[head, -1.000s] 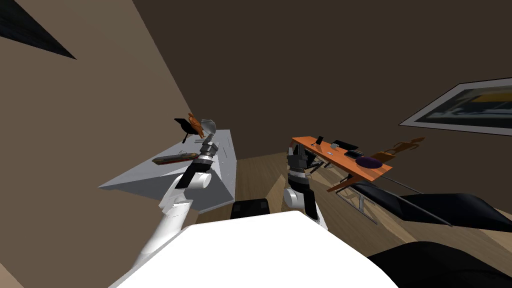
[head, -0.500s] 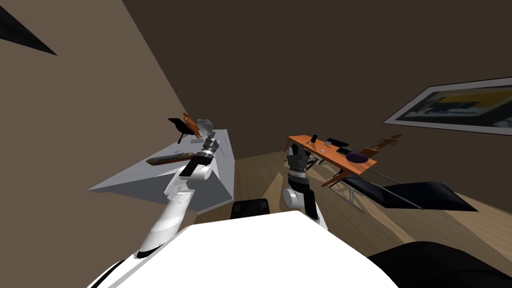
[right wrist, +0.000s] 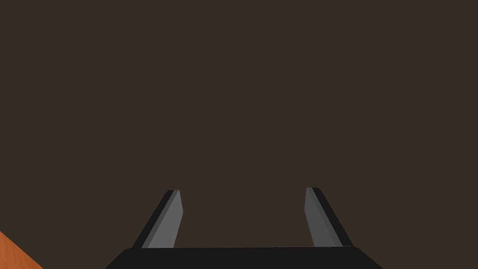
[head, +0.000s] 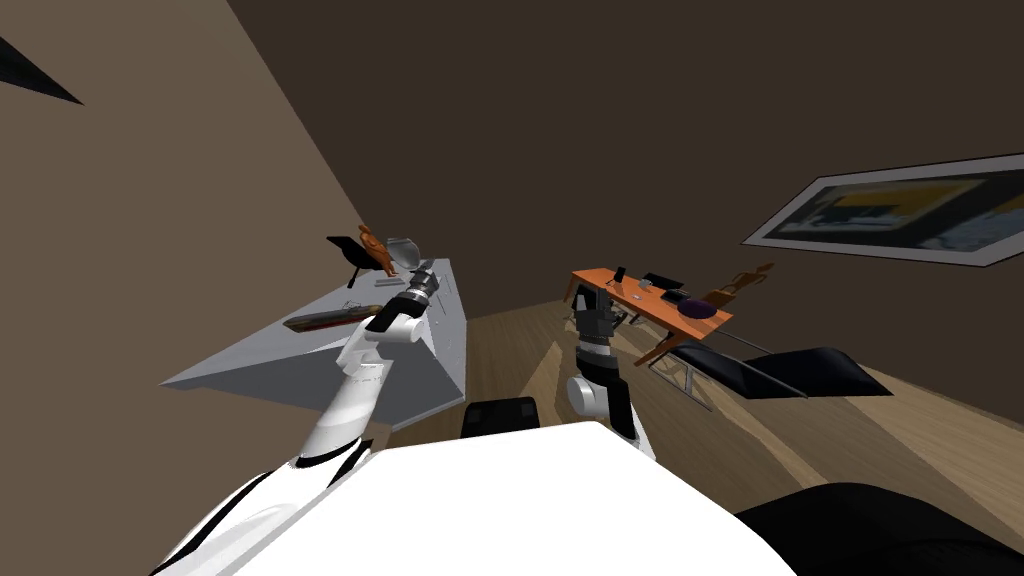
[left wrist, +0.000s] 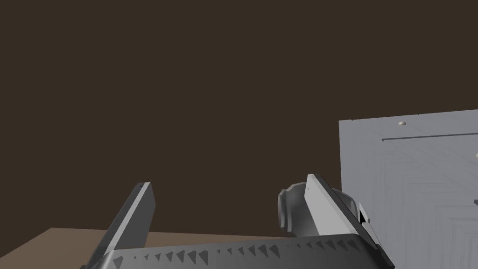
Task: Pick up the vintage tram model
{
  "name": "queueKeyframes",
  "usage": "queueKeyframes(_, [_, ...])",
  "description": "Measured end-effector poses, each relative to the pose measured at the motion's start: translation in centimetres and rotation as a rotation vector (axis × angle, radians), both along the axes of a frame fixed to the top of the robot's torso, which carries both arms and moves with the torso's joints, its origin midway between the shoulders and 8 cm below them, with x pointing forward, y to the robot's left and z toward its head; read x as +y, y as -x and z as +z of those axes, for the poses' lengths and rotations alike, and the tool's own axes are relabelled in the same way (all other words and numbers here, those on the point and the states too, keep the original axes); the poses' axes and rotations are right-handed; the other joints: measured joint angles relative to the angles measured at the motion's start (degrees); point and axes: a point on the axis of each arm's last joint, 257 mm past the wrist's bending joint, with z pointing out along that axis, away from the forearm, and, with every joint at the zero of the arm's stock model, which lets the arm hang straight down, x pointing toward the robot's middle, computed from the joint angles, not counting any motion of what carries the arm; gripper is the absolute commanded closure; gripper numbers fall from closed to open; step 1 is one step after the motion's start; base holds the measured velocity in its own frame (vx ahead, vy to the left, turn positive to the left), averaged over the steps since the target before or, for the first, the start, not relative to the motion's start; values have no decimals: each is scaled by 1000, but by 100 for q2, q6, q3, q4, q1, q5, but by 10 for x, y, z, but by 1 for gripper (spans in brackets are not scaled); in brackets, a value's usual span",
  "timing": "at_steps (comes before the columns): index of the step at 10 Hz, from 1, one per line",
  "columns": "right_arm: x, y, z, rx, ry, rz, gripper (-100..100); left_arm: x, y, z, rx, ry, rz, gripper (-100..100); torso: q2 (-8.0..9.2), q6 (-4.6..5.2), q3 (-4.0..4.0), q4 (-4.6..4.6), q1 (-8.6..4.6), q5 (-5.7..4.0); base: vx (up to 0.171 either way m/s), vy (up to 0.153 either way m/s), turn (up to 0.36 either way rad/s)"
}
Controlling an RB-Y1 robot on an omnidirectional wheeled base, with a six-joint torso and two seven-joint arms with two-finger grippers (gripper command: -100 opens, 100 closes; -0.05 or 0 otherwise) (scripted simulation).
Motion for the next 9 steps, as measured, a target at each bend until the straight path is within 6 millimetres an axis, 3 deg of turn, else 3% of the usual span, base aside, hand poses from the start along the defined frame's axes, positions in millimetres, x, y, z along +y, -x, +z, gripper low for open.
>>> queueKeyframes(9, [0,0,0,0,0,0,0,31,-53,3,158,-22,65,-100,1,-2,1,0,7,2,-46,-3,-50])
